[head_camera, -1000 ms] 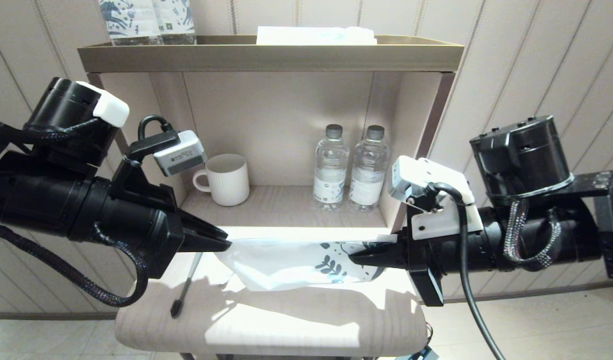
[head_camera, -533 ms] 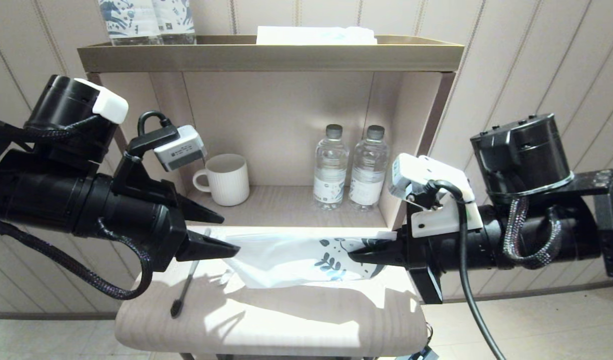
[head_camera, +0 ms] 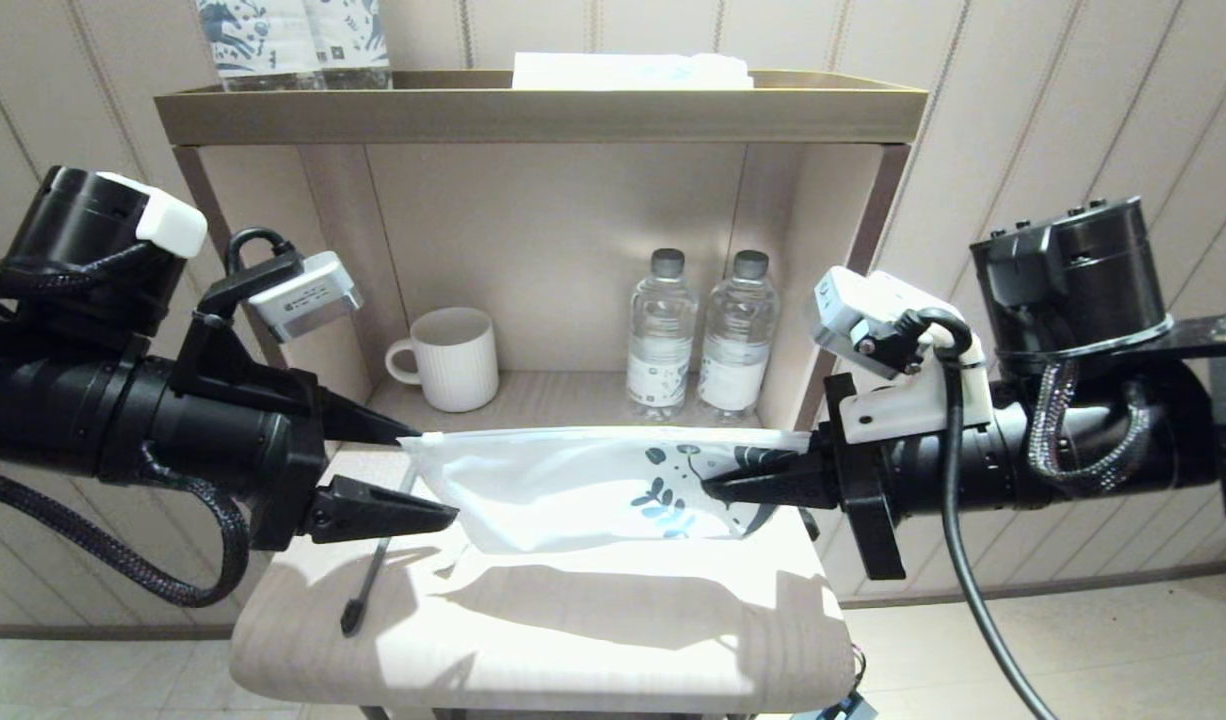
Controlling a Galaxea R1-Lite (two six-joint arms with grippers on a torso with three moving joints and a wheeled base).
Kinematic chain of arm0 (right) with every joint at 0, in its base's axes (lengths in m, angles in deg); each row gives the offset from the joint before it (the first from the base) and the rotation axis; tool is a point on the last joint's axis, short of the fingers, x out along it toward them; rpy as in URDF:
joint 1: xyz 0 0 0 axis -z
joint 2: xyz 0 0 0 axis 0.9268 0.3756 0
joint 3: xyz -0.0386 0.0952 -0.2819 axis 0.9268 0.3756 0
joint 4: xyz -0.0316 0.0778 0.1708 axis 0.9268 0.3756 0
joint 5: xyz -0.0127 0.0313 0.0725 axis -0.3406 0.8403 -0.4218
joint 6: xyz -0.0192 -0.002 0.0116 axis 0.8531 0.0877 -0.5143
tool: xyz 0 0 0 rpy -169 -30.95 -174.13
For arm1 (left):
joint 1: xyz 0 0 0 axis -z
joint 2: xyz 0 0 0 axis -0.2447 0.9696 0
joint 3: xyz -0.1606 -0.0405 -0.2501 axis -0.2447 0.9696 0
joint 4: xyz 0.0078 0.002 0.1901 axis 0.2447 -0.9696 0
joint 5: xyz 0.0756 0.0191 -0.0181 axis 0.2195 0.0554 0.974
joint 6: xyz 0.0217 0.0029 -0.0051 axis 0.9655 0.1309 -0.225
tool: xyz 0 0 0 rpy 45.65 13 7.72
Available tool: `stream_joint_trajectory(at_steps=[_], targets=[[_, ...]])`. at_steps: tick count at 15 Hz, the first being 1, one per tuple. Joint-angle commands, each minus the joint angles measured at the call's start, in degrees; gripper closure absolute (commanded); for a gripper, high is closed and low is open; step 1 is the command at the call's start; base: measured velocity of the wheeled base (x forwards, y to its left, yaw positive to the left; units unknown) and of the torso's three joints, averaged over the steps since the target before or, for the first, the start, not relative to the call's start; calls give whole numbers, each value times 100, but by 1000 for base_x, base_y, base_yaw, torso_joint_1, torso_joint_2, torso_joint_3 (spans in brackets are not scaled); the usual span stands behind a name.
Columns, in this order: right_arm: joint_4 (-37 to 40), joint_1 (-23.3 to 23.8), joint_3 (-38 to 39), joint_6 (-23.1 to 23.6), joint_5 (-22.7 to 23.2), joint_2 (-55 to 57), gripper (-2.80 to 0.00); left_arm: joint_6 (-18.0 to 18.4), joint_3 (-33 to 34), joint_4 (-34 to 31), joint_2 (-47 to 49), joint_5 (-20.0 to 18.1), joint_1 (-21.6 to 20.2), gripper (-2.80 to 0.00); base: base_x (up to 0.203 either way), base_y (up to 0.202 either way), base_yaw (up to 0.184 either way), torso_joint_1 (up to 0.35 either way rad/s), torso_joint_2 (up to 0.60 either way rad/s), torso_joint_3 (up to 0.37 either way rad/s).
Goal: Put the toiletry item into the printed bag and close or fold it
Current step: Open the storage bag
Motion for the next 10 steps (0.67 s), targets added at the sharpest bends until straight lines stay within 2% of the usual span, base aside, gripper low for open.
stream_joint_trajectory(at_steps=[1,4,7,10], targets=[[3,10,-13,-30,174,31,0,7,154,84,34,-199,-27,-280,0,0,0,0,0,0],[-4,1,-31,-79,236,71,0,-3,387,458,191,-333,-10,-280,0,0,0,0,0,0],[-4,-7,-31,-79,236,103,0,-178,413,836,347,-590,105,-280,0,0,0,0,0,0],[-4,-7,-31,-79,236,134,0,-188,369,870,418,-590,180,-280,0,0,0,0,0,0]])
